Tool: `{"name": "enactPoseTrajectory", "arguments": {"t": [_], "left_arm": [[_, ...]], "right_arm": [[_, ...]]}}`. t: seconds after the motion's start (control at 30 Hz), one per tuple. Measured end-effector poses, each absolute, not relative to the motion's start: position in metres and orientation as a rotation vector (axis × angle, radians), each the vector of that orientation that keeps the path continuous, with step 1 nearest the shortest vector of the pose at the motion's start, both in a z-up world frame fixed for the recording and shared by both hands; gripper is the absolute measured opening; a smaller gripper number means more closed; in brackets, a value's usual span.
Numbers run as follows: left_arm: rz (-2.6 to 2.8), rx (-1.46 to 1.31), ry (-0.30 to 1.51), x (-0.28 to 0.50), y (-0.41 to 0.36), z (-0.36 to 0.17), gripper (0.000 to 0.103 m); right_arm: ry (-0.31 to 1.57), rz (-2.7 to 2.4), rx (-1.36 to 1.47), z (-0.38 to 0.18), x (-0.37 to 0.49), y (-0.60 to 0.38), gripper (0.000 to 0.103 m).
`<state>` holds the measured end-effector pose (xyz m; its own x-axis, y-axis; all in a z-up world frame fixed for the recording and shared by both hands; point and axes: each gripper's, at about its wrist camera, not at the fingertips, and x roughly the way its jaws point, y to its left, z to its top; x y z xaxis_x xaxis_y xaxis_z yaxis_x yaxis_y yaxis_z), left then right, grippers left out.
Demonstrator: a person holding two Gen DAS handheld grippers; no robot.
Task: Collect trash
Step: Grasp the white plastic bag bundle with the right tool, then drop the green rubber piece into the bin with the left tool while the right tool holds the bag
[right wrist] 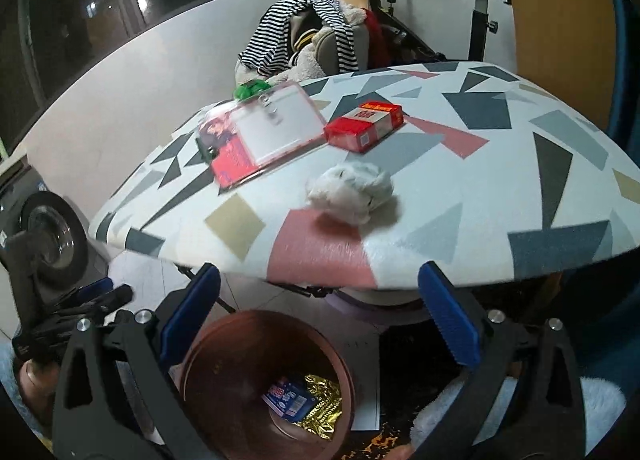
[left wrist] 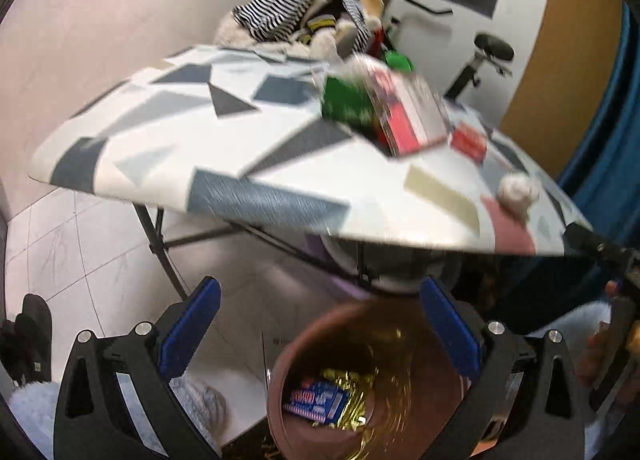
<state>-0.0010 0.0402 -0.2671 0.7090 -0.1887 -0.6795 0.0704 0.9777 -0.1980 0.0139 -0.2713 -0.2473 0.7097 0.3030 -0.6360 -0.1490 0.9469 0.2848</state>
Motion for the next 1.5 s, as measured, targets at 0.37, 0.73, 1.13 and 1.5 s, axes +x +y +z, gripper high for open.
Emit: {"name": "enactPoseTrajectory", "arguments": {"t": [0.37, 0.73, 1.13, 1.5], "left_arm": [[-0.103, -0.185, 0.82, 0.021, 0.059, -0.236, 0.097], [-0.162, -0.199, 0.842, 0.057, 0.06, -0.215, 0.085], [-0.368, -0.175, 0.782, 0.19, -0.01, -0.152, 0.078], [-0.35, 0.104, 0.912, 0.291, -0.081, -0.181, 0.058]], "right_arm": [[0.881, 0.196, 0.161, -0.251, 0.096, -0.27, 0.097], [0.899, 0.239, 0.125, -0.25, 0.112, -0.263, 0.065], [0.819, 0.238, 0.168, -0.223, 0.116, -0.273, 0.065], [0.81, 0.216, 0.201, -0.225, 0.107, -0.293, 0.065]]}}
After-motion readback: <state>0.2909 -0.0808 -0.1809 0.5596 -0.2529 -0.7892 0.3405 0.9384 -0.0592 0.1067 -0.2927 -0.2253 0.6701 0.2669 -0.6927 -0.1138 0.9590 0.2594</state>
